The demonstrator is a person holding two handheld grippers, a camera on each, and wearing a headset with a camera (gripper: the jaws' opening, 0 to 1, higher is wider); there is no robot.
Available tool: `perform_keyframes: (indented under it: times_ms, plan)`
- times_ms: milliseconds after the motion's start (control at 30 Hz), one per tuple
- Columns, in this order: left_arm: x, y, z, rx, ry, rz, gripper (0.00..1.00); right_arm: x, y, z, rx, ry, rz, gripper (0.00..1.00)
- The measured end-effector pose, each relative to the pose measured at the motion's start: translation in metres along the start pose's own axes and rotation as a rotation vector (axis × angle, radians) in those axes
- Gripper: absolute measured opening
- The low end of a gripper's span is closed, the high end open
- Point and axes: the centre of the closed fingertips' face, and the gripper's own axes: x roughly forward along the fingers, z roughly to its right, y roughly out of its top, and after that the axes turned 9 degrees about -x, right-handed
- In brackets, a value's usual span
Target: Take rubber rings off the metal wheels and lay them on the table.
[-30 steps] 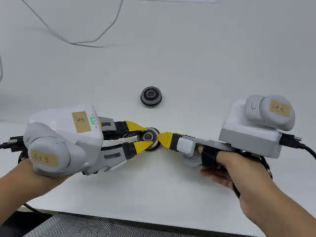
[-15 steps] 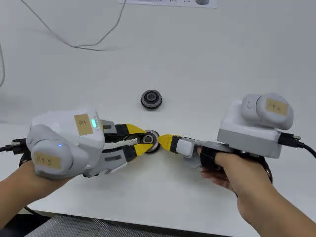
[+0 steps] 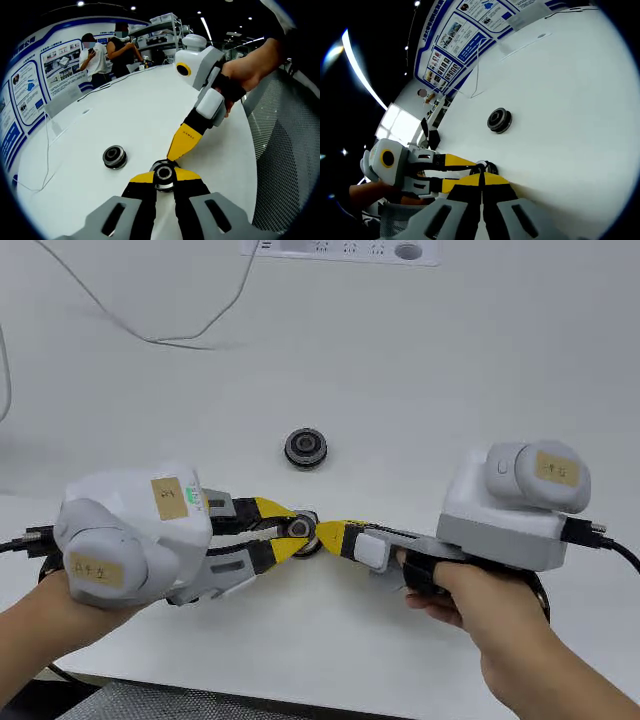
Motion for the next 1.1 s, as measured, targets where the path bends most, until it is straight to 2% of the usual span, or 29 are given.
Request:
perform_keyframes:
  times_ms: [733, 833, 867, 933, 1100]
  plan:
    - [0.000, 0.000, 0.001, -0.001, 0.000, 0.002, 0.12, 0.001, -0.001, -0.008, -0.070, 0.047, -0.022, 0.00]
    - [0.000, 0.000, 0.001, -0.001, 0.001, 0.002, 0.12, 0.002, 0.003, -0.013, -0.068, 0.066, -0.009, 0.00]
    - [0.000, 0.001, 0.001, -0.001, 0.002, 0.003, 0.12, 0.003, 0.002, -0.020, -0.047, 0.085, -0.013, 0.00]
    - [0.000, 0.001, 0.001, -0.002, 0.003, 0.003, 0.12, 0.005, -0.001, -0.019, -0.097, 0.066, -0.026, 0.00]
    - [-0.001, 0.001, 0.001, -0.003, 0.008, 0.004, 0.12, 0.003, -0.001, -0.021, -0.076, 0.077, -0.019, 0.00]
